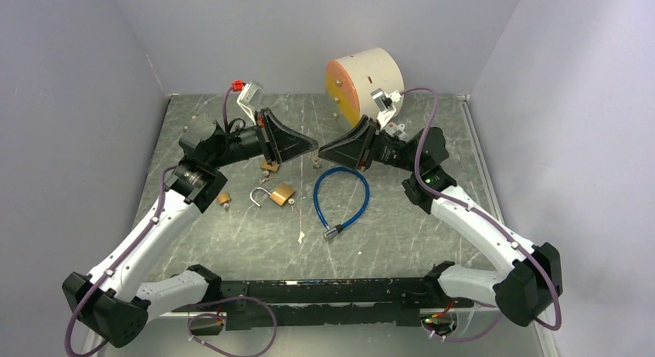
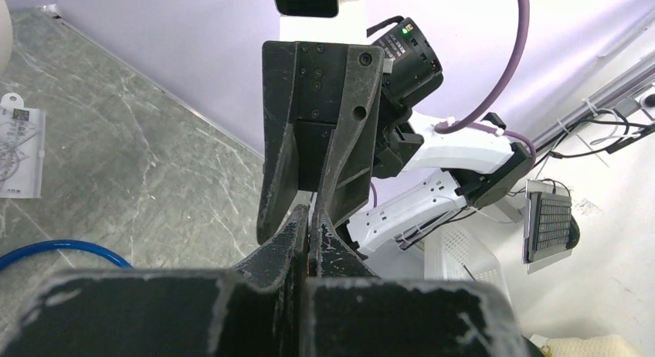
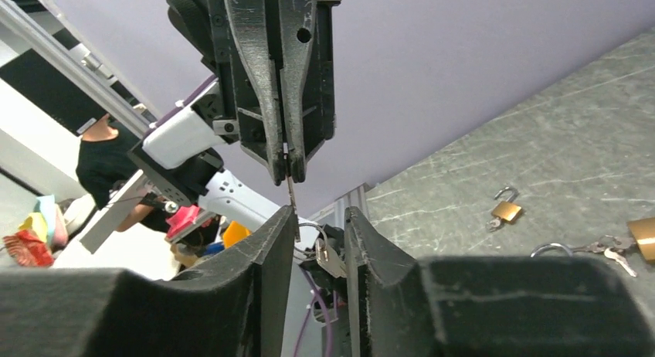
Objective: Unlock with the key
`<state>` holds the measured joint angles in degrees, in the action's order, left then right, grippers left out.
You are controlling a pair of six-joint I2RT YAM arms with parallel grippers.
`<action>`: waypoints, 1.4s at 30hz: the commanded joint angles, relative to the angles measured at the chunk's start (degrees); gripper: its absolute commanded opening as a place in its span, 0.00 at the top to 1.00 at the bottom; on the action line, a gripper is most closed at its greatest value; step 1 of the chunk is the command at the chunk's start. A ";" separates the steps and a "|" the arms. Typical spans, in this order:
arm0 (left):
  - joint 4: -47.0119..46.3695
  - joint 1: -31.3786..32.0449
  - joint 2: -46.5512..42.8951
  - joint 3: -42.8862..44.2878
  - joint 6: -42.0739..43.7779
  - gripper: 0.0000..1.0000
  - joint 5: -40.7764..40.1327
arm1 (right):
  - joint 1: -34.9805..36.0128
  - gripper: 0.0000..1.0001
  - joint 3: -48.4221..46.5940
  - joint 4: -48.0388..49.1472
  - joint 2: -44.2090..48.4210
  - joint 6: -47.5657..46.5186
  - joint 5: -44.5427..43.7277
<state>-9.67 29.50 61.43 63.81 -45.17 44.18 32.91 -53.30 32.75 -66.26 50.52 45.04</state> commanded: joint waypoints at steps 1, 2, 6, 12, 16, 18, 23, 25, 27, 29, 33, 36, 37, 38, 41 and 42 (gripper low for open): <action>-4.82 0.10 -0.04 -0.44 -1.62 0.98 1.54 | 0.84 0.70 -3.33 5.13 -1.04 2.21 1.16; -4.83 0.11 -0.16 -0.53 -1.61 0.98 1.21 | 0.92 0.71 -3.53 5.32 -1.33 2.54 1.38; -5.06 0.12 -0.79 -1.20 -1.77 0.97 -0.54 | 1.40 0.71 -4.26 7.26 -2.67 4.40 3.30; -5.63 0.12 -2.38 -2.66 -2.25 0.97 -3.76 | 2.09 0.71 -4.37 7.22 -3.14 4.54 3.98; -5.47 0.12 -3.08 -3.05 -2.17 0.98 -4.79 | 2.13 0.76 -3.17 7.72 -2.46 4.87 3.12; -5.53 0.12 -3.36 -3.25 -2.12 0.97 -5.26 | 2.10 0.74 -2.21 8.10 -1.86 4.81 2.47; -5.98 0.12 -3.69 -3.51 -2.52 0.98 -5.48 | 2.08 0.69 -0.58 8.17 -0.93 4.74 0.92; -6.30 0.11 -3.55 -3.52 -2.86 0.98 -5.34 | 2.14 0.77 -0.32 8.68 -0.83 5.05 0.38; -6.96 0.12 -3.38 -3.75 -3.38 0.97 -5.06 | 2.08 0.86 -0.51 8.90 -0.89 5.07 0.26; -7.87 0.12 -3.23 -4.07 -3.88 0.97 -4.75 | 2.07 0.95 -0.86 9.22 -1.12 5.15 0.21; -8.62 0.09 -2.67 -4.29 -4.40 0.97 -4.03 | 2.08 1.00 -1.36 10.23 -1.74 5.96 -0.01; -6.65 0.12 -2.67 -4.15 -4.47 0.95 -5.03 | 2.07 1.00 -0.84 10.13 -1.64 5.67 -1.46; -4.45 0.12 -2.82 -3.69 -4.11 0.85 -6.19 | 2.11 1.00 -0.58 9.01 -1.33 4.86 -2.62; -2.20 0.12 -2.99 -3.10 -3.66 0.69 -7.76 | 2.05 1.00 -0.13 6.74 -0.80 3.72 -4.15; 6.41 0.11 -4.30 -1.10 -1.28 0.30 -14.57 | 1.20 1.00 2.33 -0.12 2.00 -0.19 -9.29; 10.32 0.11 -5.07 -0.61 -0.28 0.27 -18.04 | 0.50 1.00 3.16 -2.89 3.06 -2.13 -11.86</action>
<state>-10.24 29.56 58.72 59.92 -48.42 35.68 34.81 -52.53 36.60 -67.51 54.22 41.63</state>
